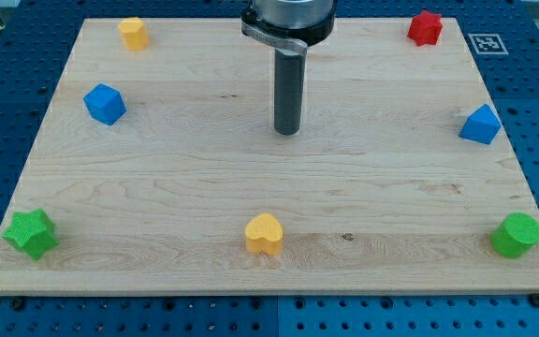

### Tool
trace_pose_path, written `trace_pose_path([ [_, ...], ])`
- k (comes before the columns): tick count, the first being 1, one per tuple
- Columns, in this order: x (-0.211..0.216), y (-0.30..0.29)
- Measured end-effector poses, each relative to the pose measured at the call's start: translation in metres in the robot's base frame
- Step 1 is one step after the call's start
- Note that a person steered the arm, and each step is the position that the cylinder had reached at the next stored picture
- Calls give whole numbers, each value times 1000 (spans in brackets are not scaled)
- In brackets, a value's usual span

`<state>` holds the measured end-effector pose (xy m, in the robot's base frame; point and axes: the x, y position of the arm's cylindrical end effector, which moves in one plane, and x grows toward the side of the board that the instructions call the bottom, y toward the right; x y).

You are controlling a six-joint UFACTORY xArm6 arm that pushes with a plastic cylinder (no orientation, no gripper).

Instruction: Place your arm at the bottom left corner of the board

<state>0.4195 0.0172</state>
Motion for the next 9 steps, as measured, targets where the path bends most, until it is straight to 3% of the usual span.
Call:
trace_pose_path([
  [2, 0, -15],
  [4, 44, -103],
  [6, 51, -269],
  [7, 76, -321],
  [9, 82, -322],
])
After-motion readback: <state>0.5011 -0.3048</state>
